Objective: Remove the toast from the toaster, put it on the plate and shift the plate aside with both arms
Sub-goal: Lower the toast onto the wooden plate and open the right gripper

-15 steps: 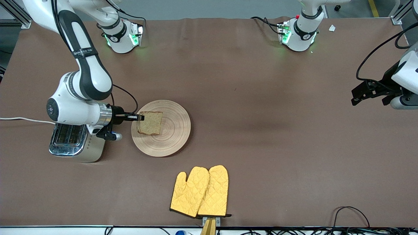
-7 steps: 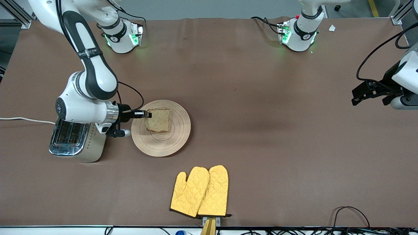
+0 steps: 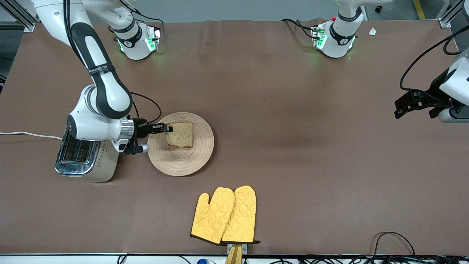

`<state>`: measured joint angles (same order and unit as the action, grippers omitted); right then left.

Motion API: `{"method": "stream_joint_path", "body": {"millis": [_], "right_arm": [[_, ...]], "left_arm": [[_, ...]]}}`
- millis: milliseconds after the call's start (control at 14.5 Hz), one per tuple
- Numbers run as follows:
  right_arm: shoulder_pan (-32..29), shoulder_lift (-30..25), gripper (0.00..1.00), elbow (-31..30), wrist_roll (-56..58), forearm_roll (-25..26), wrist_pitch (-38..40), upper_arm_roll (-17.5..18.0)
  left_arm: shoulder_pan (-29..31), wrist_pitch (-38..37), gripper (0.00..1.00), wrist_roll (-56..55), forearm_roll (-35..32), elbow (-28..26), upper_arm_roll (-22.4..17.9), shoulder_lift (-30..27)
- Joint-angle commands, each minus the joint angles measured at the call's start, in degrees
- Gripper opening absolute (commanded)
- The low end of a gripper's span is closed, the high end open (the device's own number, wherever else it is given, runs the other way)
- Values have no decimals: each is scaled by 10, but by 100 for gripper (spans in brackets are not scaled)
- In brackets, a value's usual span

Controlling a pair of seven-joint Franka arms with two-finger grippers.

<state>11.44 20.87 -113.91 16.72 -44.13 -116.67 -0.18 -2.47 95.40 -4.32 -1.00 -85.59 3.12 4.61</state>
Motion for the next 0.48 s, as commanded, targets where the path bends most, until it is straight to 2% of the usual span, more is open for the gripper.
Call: {"method": "stream_joint_path", "body": {"millis": [0,413], "right_arm": [[-13,-10,0,-23,26,-20,1,2],[-26,-7,0,-33,43,5,9,-1]], "left_arm": [[1,-7,100,-11,-11,3,4,-1],[1,-7,100,-11,-11,3,4,-2]]}}
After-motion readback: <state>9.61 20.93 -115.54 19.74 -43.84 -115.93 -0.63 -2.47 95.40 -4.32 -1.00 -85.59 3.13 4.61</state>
